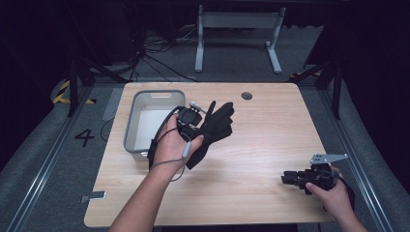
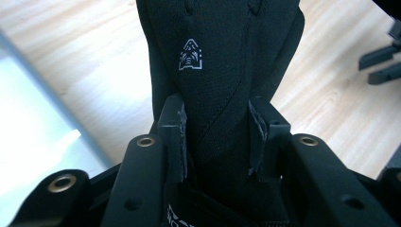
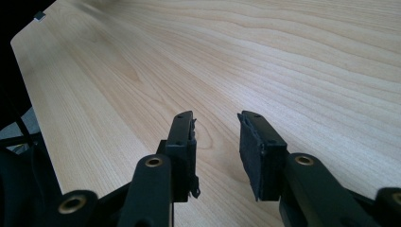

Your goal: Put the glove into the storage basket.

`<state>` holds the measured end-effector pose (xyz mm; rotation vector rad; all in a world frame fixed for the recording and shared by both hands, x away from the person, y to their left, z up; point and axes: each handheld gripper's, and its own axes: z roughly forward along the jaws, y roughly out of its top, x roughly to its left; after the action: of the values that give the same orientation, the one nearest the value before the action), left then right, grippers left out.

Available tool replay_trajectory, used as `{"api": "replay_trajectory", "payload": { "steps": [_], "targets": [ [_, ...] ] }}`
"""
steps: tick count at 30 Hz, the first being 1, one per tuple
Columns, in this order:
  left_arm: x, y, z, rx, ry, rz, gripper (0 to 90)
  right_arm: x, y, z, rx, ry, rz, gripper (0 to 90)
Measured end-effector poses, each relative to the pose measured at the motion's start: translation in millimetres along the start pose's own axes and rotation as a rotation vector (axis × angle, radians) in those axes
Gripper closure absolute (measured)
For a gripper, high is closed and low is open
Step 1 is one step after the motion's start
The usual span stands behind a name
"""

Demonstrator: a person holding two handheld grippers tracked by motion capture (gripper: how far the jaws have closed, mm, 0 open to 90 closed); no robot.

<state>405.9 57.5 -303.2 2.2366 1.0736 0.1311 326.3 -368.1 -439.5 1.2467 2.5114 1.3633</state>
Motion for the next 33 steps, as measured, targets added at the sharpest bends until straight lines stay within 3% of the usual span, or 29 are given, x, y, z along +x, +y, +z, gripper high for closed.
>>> {"api": "replay_trajectory", "payload": {
  "steps": [17, 19, 25, 33],
  "targets": [
    [65.5, 3.3, -15.5, -0.048, 0.157, -0.153, 63.6, 11.9, -1.5, 1.5, 0.001, -0.005, 0.0, 65.8],
    [74.2, 2.4, -13.4, -0.056, 0.185, -0.195, 63.6, 14.3, -2.6, 2.5, 0.004, -0.006, -0.004, 65.5],
    [97.4, -0.8, -8.8, -0.044, 0.247, -0.263, 63.5, 15.6, -6.8, 2.3, 0.012, -0.014, 0.002, 65.0],
    [130.3, -7.7, -6.0, -0.056, 0.281, -0.389, 63.5, 17.2, -11.0, 0.0, 0.019, -0.022, 0.014, 64.7]
  ]
}}
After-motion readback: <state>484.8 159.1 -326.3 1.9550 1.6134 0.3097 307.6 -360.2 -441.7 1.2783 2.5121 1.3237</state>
